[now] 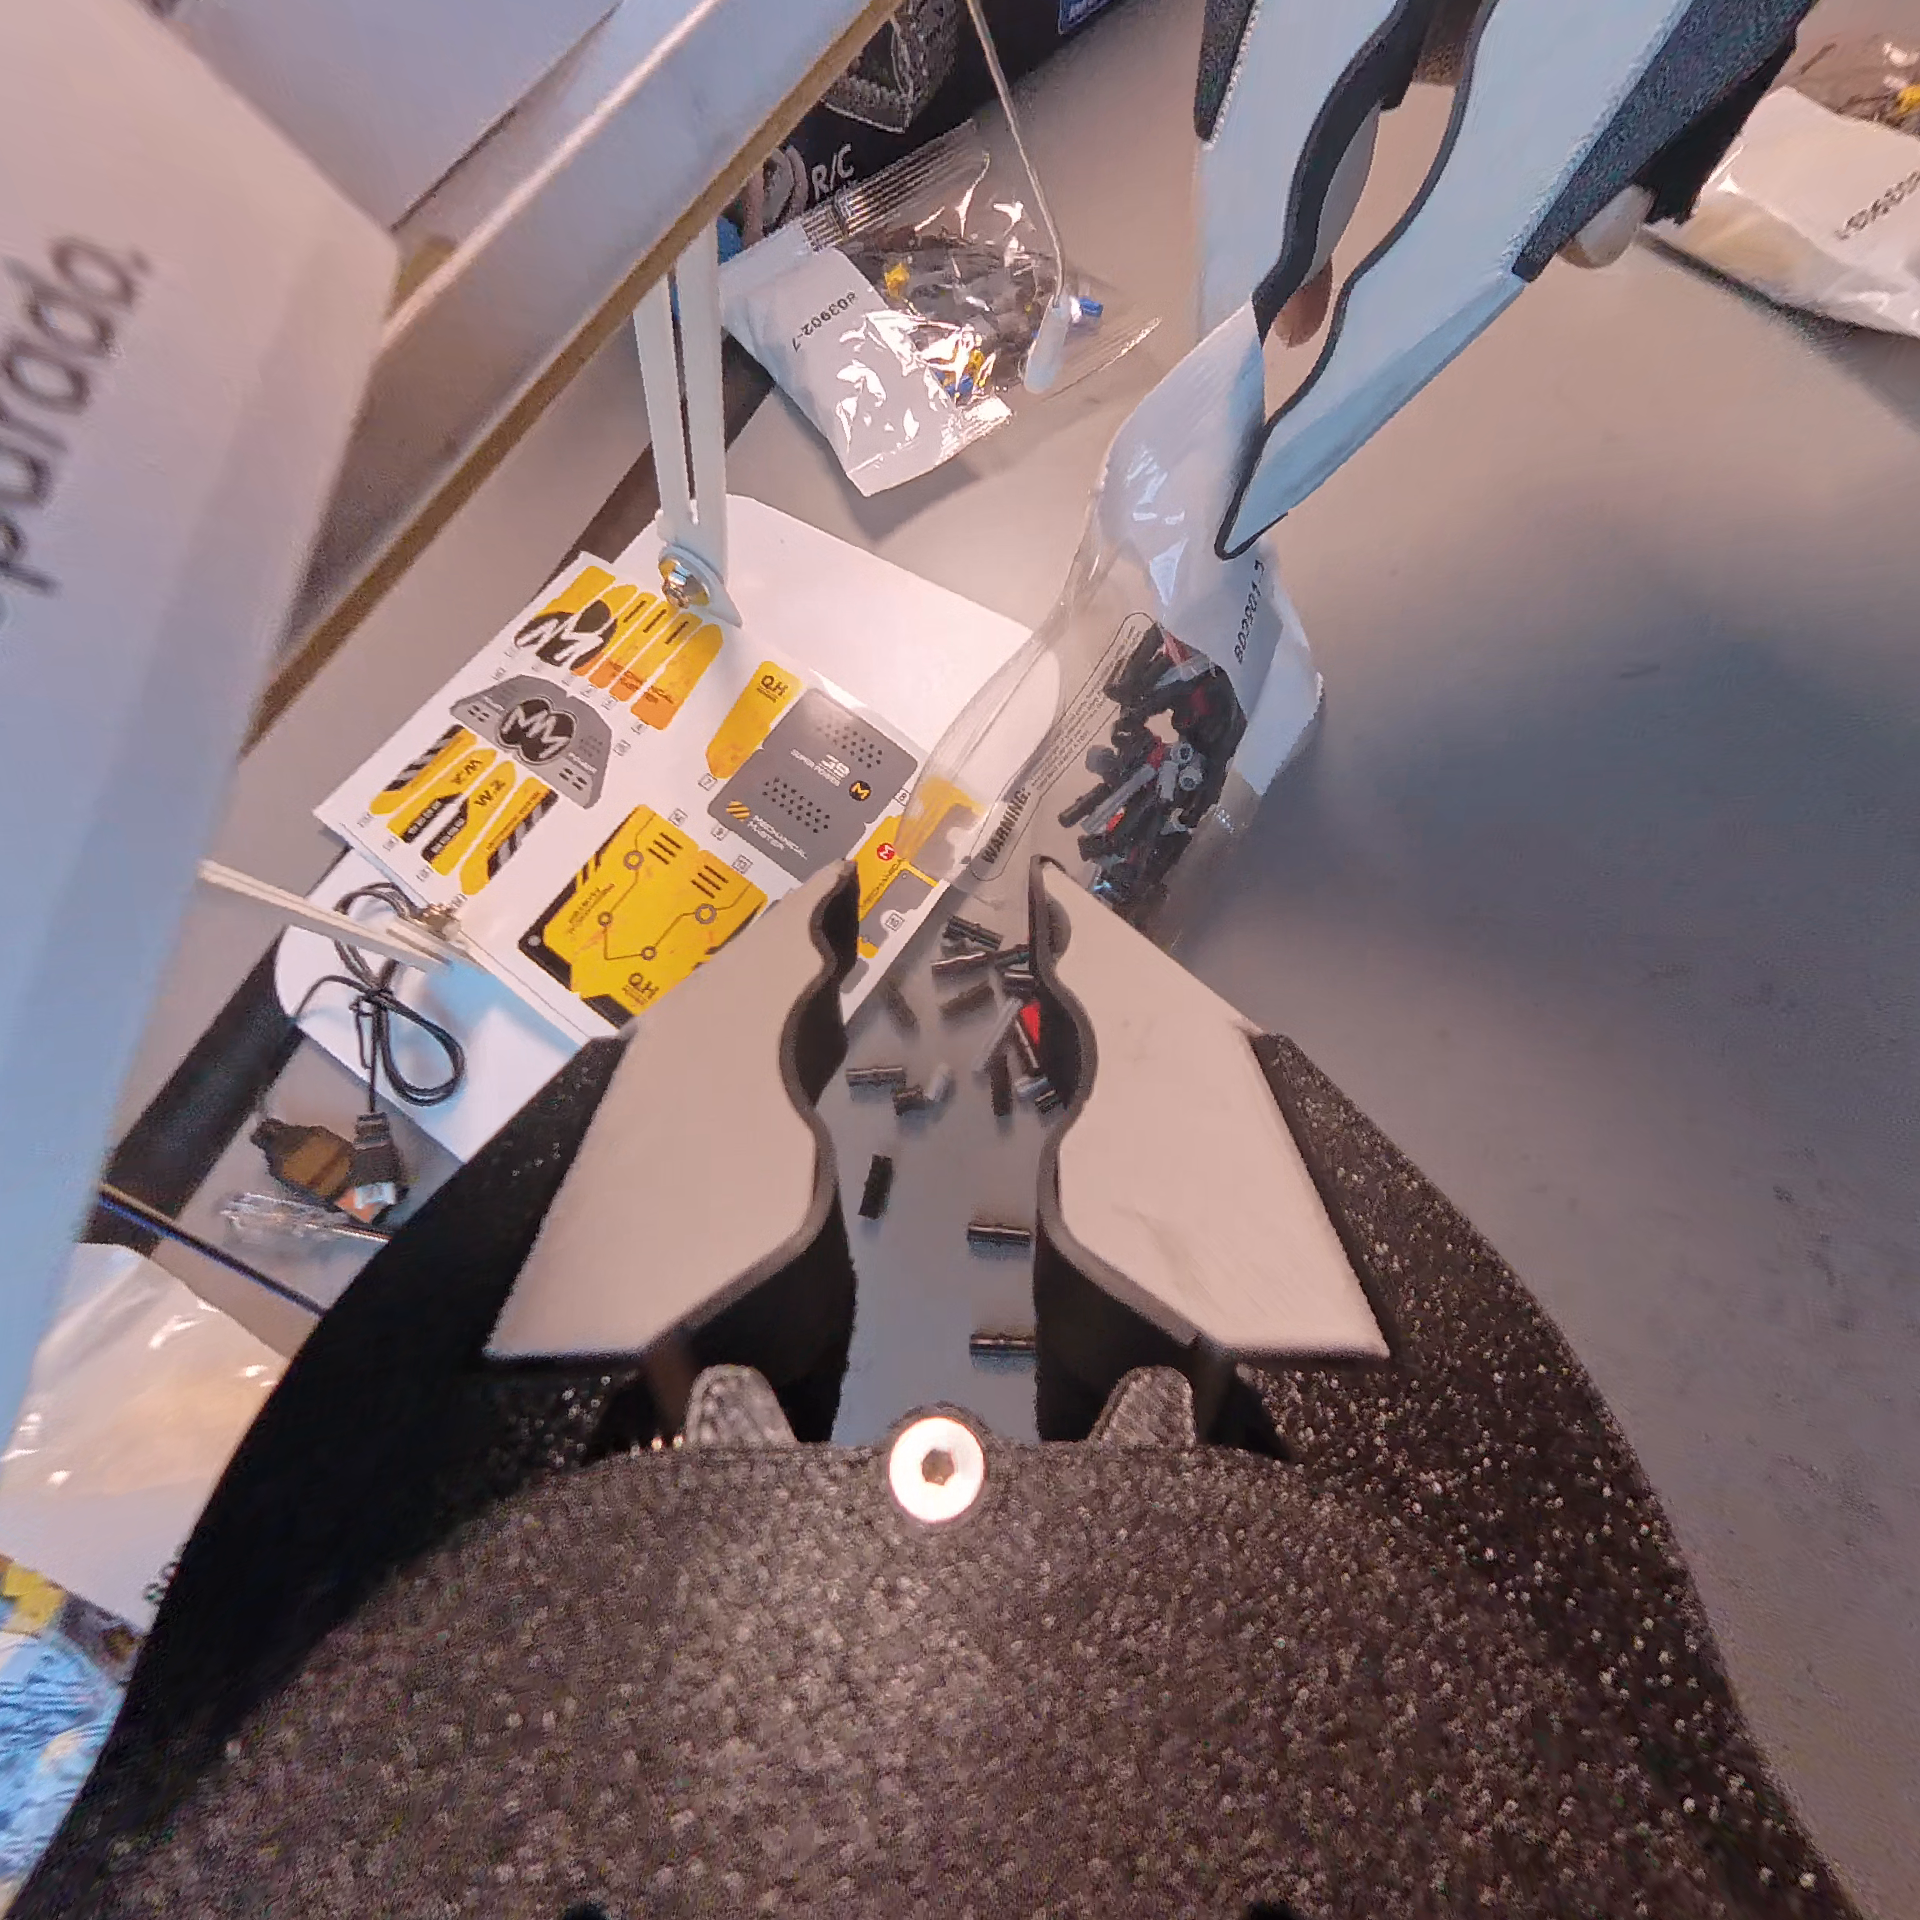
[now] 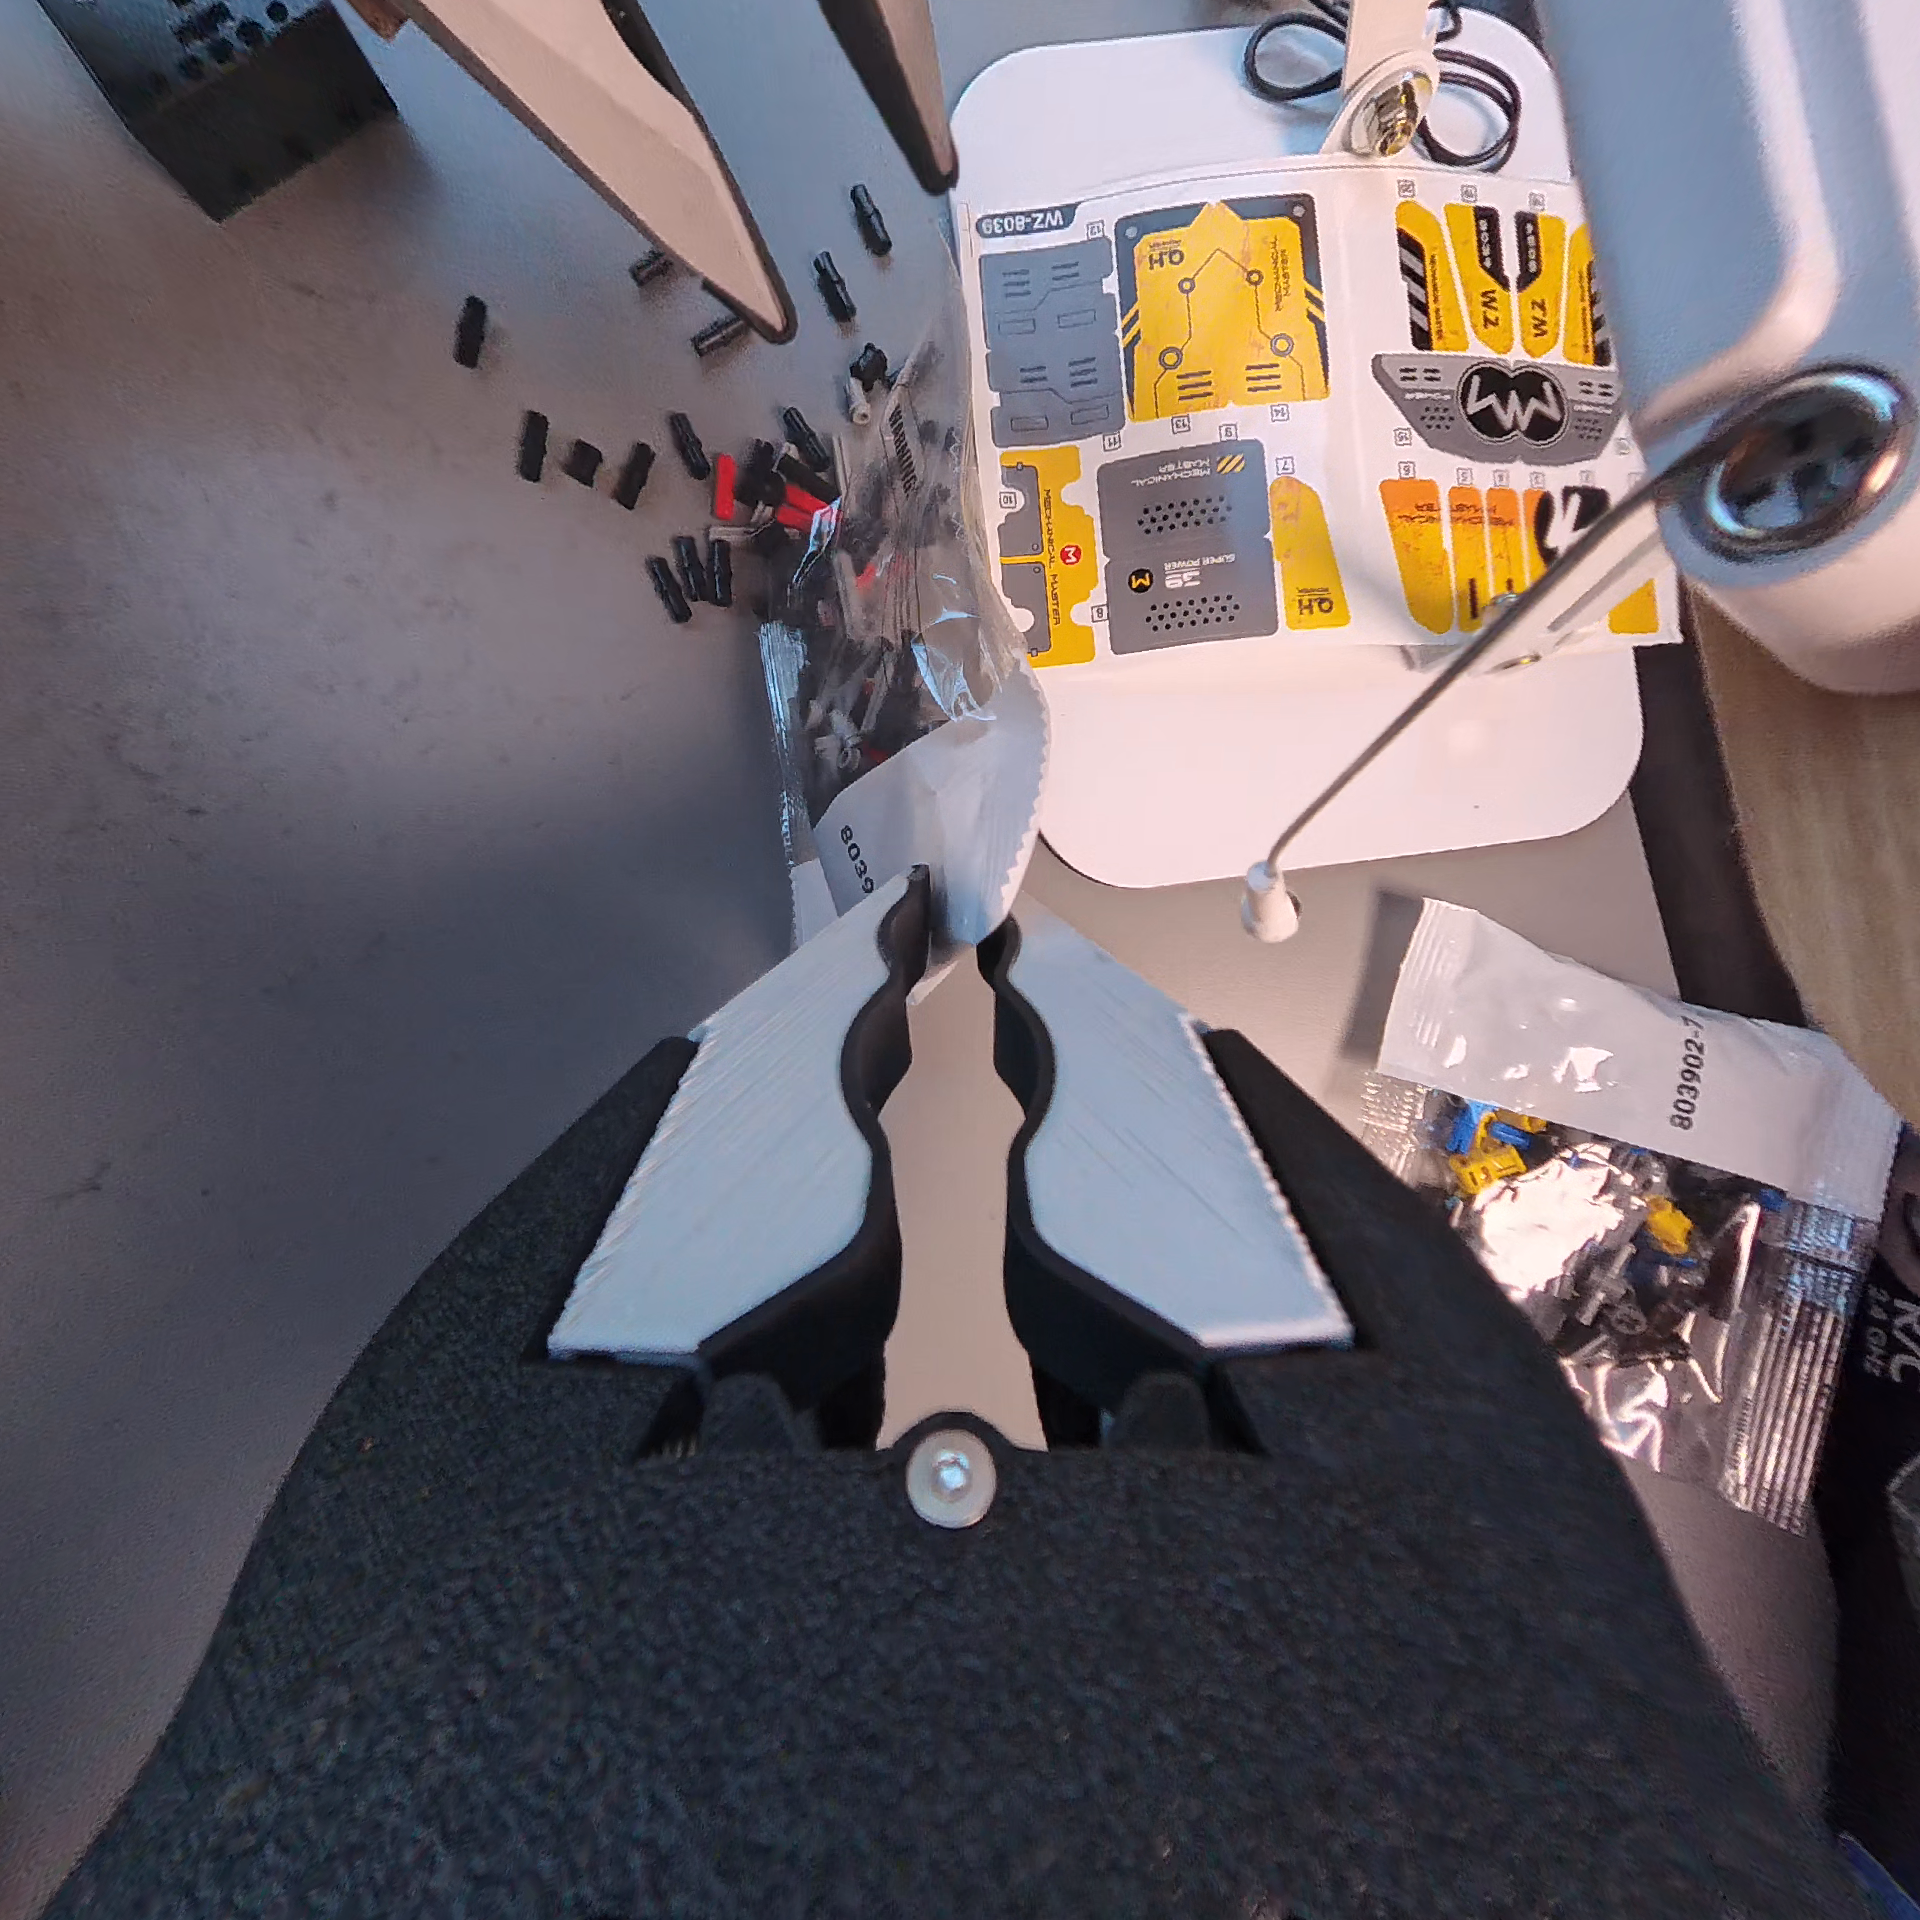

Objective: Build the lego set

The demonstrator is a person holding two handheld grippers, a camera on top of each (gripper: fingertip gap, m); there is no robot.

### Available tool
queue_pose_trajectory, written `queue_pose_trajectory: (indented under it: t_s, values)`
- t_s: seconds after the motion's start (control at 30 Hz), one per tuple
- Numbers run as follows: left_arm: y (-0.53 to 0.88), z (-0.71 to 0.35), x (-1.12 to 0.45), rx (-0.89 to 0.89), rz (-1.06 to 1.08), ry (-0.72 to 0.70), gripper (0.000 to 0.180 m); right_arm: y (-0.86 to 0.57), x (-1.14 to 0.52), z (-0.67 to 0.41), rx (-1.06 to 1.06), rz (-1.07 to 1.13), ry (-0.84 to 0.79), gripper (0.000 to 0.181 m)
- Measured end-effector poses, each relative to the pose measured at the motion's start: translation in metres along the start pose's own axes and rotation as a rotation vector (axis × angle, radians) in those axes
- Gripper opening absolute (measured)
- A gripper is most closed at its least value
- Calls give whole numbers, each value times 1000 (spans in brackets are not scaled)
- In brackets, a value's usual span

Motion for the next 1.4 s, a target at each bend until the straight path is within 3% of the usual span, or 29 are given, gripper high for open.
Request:
queue_pose_trajectory:
  t_s: [0.33, 0.57, 0.77, 0.9, 1.17, 1.4]
  values:
    - [-11, -11, 17, -164, 56, 100, 35, 0, 0, -9, 46, 57, 41, 6]
    - [-35, 30, 49, -216, 128, 261, 40, 0, 0, -12, 91, 86, 65, 6]
    - [-62, 74, 69, -145, 294, 451, 66, 5, 0, -21, 146, 118, 107, 6]
    - [-75, 90, 62, -166, 264, 570, 73, 5, 0, -24, 151, 133, 113, 6]
    - [-57, 89, 51, -95, 140, 486, 42, 9, 3, -28, 173, 149, 130, 6]
    - [-42, 48, 38, -150, -32, 246, 44, 12, 4, -38, 242, 176, 186, 6]
Point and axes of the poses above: each gripper's, where its closed fingertips meet, x back along the fingers, z out of its underside, y = z × x across the jaws, the point moved 8 cm from there along x, back along the fingers, and after that the axes turned 12 degrees about -x, right-handed, at the moved point
